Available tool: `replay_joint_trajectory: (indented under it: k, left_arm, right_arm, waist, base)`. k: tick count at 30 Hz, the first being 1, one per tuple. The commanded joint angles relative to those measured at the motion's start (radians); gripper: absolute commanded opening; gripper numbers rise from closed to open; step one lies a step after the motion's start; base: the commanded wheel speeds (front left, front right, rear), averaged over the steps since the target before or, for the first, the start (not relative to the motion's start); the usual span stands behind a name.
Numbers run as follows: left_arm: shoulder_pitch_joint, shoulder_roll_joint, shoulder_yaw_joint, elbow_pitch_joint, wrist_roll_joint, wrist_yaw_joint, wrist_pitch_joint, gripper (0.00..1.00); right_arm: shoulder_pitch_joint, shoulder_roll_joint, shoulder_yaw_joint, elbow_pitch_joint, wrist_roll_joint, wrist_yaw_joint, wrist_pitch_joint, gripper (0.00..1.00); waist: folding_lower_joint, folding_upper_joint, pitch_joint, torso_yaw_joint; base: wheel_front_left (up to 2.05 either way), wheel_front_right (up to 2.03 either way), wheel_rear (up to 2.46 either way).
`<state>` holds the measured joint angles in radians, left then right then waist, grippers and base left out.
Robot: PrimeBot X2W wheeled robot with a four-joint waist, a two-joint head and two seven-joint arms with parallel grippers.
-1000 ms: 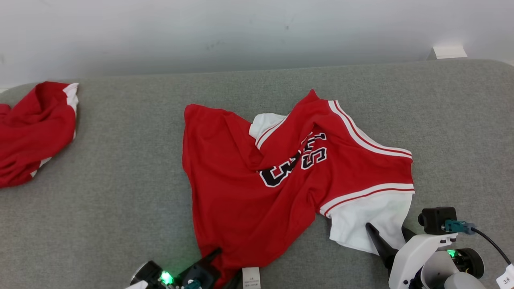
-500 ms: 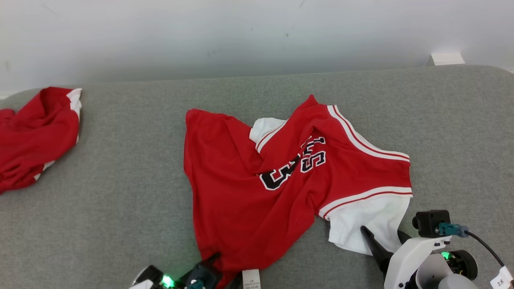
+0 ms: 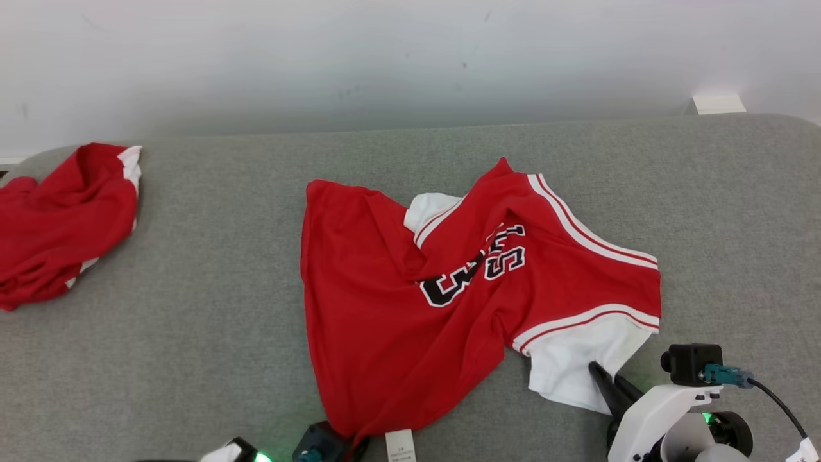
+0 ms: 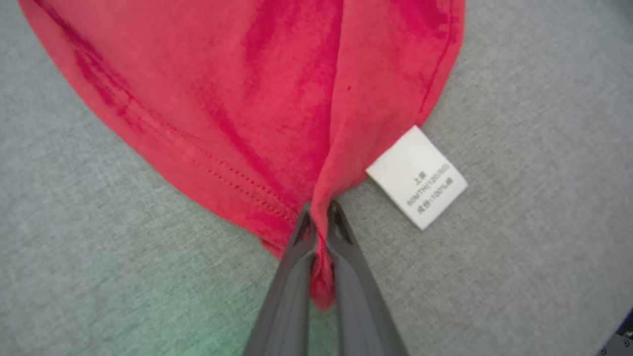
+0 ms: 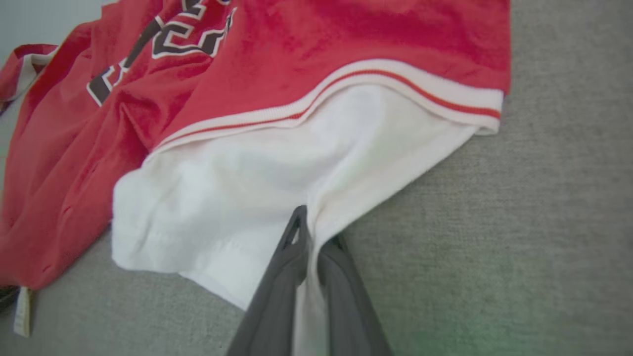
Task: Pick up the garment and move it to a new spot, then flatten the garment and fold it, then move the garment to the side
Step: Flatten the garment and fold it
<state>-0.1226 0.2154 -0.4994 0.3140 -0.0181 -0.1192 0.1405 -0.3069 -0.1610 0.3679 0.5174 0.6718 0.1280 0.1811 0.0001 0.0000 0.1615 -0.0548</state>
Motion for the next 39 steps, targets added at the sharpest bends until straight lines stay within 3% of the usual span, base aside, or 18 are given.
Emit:
replay_joint_trajectory:
  k: [1,8,19,25,32,36,39]
  left_arm:
    - [0.043,0.012,-0.013,0.062,-0.006,-0.007,0.027,0.00]
    - [-0.032,-0.014,0.126,-0.043,-0.139,0.027,-0.045,0.00]
    - [-0.077,0.003,0.260,-0.378,-0.302,0.033,0.019,0.00]
    - [-0.078,0.034,0.311,-0.584,-0.369,0.039,0.105,0.00]
    - [-0.108,0.106,0.369,-0.809,-0.481,0.032,0.265,0.00]
    - [-0.158,0.120,0.395,-0.898,-0.587,0.038,0.362,0.00]
    - [-0.221,0.131,0.416,-0.926,-0.654,0.052,0.429,0.00]
  right_arm:
    - [-0.003,0.005,0.001,0.011,0.002,0.005,-0.004,0.00]
    - [-0.052,-0.002,-0.092,-0.069,0.117,0.004,-0.089,0.00]
    - [0.012,-0.108,-0.217,-0.421,0.271,0.004,-0.044,0.00]
    - [0.070,-0.142,-0.357,-0.702,0.333,0.004,0.027,0.00]
    - [0.060,-0.124,-0.577,-0.992,0.419,0.003,0.168,0.00]
    - [0.007,-0.097,-0.659,-1.058,0.447,0.003,0.276,0.00]
    - [-0.045,-0.069,-0.676,-1.041,0.428,0.003,0.368,0.00]
  waist:
    - [-0.0001,0.0000,-0.004,0.001]
    - [-0.0001,0.0000,-0.062,0.004]
    - [-0.0001,0.0000,-0.176,0.000]
    - [-0.0001,0.0000,-0.193,-0.013]
    - [-0.0001,0.0000,-0.194,-0.029]
    - [-0.0001,0.0000,-0.178,-0.040]
    - [-0.0001,0.0000,-0.143,-0.048]
  base:
    - [0.00,0.00,0.00]
    - [0.00,0.00,0.00]
    - [0.00,0.00,0.00]
    - [0.00,0.00,0.00]
    - [0.00,0.00,0.00]
    - [0.00,0.00,0.00]
    - [0.00,0.00,0.00]
